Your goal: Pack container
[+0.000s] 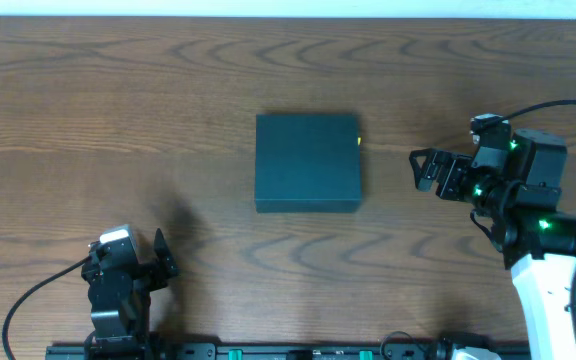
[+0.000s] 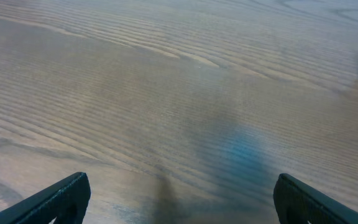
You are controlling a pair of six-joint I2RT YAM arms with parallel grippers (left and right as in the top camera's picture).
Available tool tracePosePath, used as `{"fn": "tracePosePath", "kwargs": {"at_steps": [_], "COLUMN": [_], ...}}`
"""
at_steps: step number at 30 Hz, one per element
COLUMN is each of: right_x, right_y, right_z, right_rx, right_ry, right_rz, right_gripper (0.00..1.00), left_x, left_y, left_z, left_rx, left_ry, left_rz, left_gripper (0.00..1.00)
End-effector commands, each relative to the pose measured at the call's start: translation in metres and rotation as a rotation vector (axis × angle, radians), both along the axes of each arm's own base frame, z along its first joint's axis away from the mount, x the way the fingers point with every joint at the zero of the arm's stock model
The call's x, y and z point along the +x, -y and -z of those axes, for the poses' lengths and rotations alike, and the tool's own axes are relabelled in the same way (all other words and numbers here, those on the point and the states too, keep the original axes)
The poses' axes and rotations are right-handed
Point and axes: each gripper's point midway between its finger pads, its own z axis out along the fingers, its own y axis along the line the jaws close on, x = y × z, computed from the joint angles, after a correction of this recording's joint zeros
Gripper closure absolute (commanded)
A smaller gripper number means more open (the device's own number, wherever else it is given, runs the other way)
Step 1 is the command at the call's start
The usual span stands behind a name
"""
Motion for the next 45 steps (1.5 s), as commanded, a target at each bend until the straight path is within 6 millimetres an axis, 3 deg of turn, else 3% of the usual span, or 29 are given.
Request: {"fn": "tracePosePath", "kwargs": {"at_steps": [1, 6, 11, 18, 22, 31, 45], "right_x": [-0.003, -0.017, -0.044, -0.075, -0.088, -0.104, -0.106], "right_y": [-0.003, -0.008, -0.015, -0.011, -0.015, -0.015, -0.017], "right_z": [-0.007, -0.038, -0.072, -0.074, -0.056, 0.015, 0.074], "right_rx": [-0.01, -0.02, -0.062, -0.219, -0.269, -0.255, -0.25], "right_ry": [0.026, 0.129, 0.255, 0.346, 0.406, 0.472, 0.443], "right_rz": [-0.02, -0.032, -0.046, -0.037, -0.08, -0.076, -0.089], "right_gripper": [0.01, 0.01, 0.01, 0.01, 0.01, 0.01, 0.01], "left_x": [0.0, 0.0, 0.0, 0.0, 0.0, 0.0, 0.0], "left_y": [-0.004, -0.005, -0.005, -0.005, -0.004, -0.004, -0.005], "left_z": [0.002, 0.002, 0.002, 0.002, 0.002, 0.002, 0.002], "left_rx": [0.006, 0.006, 0.006, 0.006, 0.006, 0.006, 0.006], "left_ry": [0.003, 0.003, 0.003, 0.003, 0.003, 0.003, 0.003], "left_rz": [-0.024, -0.025, -0.025, -0.025, -0.024, -0.024, -0.025], "left_gripper": [0.05, 0.05, 0.05, 0.05, 0.05, 0.05, 0.05]}}
